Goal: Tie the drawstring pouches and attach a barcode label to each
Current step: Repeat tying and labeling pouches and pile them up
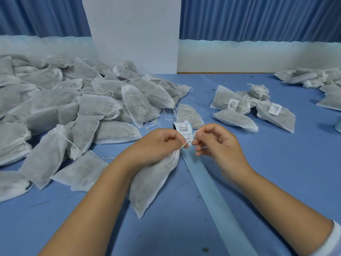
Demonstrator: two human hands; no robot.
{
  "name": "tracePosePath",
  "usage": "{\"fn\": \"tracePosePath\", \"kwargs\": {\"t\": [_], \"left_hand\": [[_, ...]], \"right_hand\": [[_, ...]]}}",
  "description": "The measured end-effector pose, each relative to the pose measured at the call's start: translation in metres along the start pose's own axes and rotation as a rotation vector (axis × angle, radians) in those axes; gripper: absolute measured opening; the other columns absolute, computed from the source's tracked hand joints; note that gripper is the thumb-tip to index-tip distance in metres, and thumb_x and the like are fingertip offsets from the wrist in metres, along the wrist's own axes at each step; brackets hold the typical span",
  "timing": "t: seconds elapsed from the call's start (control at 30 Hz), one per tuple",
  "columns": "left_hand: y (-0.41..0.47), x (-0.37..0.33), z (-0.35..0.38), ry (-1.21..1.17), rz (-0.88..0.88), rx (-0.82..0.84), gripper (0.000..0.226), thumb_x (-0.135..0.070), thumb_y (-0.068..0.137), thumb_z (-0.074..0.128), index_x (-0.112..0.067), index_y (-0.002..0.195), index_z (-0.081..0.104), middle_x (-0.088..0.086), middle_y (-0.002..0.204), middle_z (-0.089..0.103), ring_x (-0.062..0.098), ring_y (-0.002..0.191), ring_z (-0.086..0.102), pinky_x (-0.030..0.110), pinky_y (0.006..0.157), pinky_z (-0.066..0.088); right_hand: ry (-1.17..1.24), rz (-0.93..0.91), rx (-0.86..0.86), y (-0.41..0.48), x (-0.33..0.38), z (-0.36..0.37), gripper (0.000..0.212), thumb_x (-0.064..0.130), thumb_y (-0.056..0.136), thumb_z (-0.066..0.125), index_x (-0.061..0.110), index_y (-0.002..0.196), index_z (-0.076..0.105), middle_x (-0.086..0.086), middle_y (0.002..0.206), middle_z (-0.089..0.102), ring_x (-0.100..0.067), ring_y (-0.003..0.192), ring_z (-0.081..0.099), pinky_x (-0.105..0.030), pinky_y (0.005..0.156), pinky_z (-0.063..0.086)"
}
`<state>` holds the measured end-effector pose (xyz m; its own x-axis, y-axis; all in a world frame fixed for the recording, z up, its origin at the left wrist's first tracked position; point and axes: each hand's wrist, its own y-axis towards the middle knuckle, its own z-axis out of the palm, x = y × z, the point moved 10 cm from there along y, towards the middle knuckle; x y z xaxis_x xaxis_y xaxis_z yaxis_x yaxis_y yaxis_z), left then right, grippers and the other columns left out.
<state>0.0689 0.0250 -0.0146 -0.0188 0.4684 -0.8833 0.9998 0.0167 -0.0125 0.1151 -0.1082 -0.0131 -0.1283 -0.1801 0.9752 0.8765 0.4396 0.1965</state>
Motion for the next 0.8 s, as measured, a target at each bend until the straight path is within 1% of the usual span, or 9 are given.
{"fn": "tracePosePath", "kwargs": {"t": [0.07, 0.13, 0.23, 0.33, 0.4, 0.5, 0.67, 0.73, 0.8], "left_hand": [[0.002, -0.009, -0.008, 0.062, 0.1, -0.146, 0.015, -0.022, 0.096, 0.061, -0.025, 0.083, 0.068, -0.015, 0.055, 0.047, 0.005, 0.051, 0.039, 0.023, 0.055, 0.033], [-0.001, -0.018, -0.013, 0.201, 0.179, -0.26, 0.016, -0.026, 0.095, 0.063, -0.035, 0.082, 0.062, -0.02, 0.056, 0.052, 0.003, 0.054, 0.045, 0.021, 0.058, 0.036], [-0.004, -0.023, -0.016, 0.303, 0.225, -0.327, 0.014, -0.029, 0.095, 0.062, -0.039, 0.085, 0.061, -0.023, 0.059, 0.054, 0.002, 0.058, 0.049, 0.021, 0.058, 0.037], [-0.004, -0.023, -0.016, 0.346, 0.229, -0.338, 0.01, -0.029, 0.096, 0.062, -0.033, 0.087, 0.064, -0.023, 0.057, 0.054, 0.002, 0.057, 0.05, 0.022, 0.056, 0.035], [-0.004, -0.024, -0.015, 0.359, 0.232, -0.338, 0.01, -0.028, 0.096, 0.061, -0.032, 0.087, 0.063, -0.024, 0.055, 0.054, 0.002, 0.056, 0.049, 0.024, 0.056, 0.035], [-0.004, -0.025, -0.017, 0.367, 0.227, -0.345, 0.012, -0.026, 0.097, 0.06, -0.033, 0.087, 0.059, -0.024, 0.053, 0.052, 0.001, 0.056, 0.049, 0.028, 0.06, 0.038], [-0.005, -0.029, -0.017, 0.396, 0.253, -0.348, 0.007, -0.025, 0.098, 0.058, -0.026, 0.093, 0.063, -0.02, 0.051, 0.051, 0.003, 0.056, 0.048, 0.031, 0.06, 0.038], [-0.006, -0.03, -0.016, 0.402, 0.26, -0.341, 0.007, -0.026, 0.098, 0.058, -0.027, 0.092, 0.062, -0.023, 0.053, 0.052, 0.002, 0.056, 0.048, 0.03, 0.059, 0.036], [-0.004, -0.025, -0.018, 0.381, 0.229, -0.326, 0.009, -0.028, 0.098, 0.058, -0.027, 0.09, 0.062, -0.015, 0.05, 0.05, 0.005, 0.053, 0.046, 0.029, 0.057, 0.035]], "right_hand": [[0.036, 0.045, 0.026, 0.0, -0.004, 0.004, 0.007, 0.011, 0.1, 0.051, 0.011, 0.092, 0.051, -0.01, 0.077, 0.073, -0.016, 0.056, 0.06, -0.025, 0.053, 0.052], [0.071, 0.071, 0.03, 0.0, -0.007, 0.005, 0.007, 0.016, 0.103, 0.046, 0.013, 0.096, 0.045, -0.013, 0.083, 0.074, -0.017, 0.055, 0.061, -0.025, 0.051, 0.051], [0.153, 0.1, 0.005, 0.0, -0.011, 0.003, 0.006, 0.018, 0.103, 0.044, 0.014, 0.098, 0.044, -0.011, 0.086, 0.075, -0.016, 0.053, 0.06, -0.023, 0.049, 0.049], [0.254, 0.155, 0.008, 0.001, -0.016, 0.005, 0.008, 0.018, 0.103, 0.045, 0.015, 0.095, 0.046, -0.008, 0.087, 0.075, -0.013, 0.052, 0.058, -0.022, 0.047, 0.047], [0.292, 0.185, 0.033, 0.0, -0.018, 0.009, 0.011, 0.017, 0.103, 0.043, 0.015, 0.093, 0.046, -0.006, 0.084, 0.073, -0.012, 0.049, 0.054, -0.021, 0.045, 0.045], [0.233, 0.185, 0.052, 0.0, -0.018, 0.01, 0.014, 0.014, 0.103, 0.043, 0.015, 0.09, 0.048, -0.004, 0.074, 0.068, -0.011, 0.045, 0.045, -0.02, 0.044, 0.039], [0.124, 0.187, 0.047, 0.002, -0.017, 0.01, 0.013, 0.012, 0.102, 0.045, 0.015, 0.09, 0.048, -0.003, 0.067, 0.063, -0.01, 0.044, 0.036, -0.019, 0.042, 0.032], [0.113, 0.178, 0.05, 0.002, -0.016, 0.011, 0.013, 0.012, 0.102, 0.045, 0.015, 0.09, 0.048, -0.003, 0.066, 0.062, -0.01, 0.044, 0.037, -0.02, 0.043, 0.032], [0.113, 0.166, 0.058, 0.001, -0.015, 0.01, 0.012, 0.014, 0.103, 0.045, 0.015, 0.091, 0.048, -0.003, 0.068, 0.063, -0.011, 0.046, 0.044, -0.022, 0.045, 0.038]]}}
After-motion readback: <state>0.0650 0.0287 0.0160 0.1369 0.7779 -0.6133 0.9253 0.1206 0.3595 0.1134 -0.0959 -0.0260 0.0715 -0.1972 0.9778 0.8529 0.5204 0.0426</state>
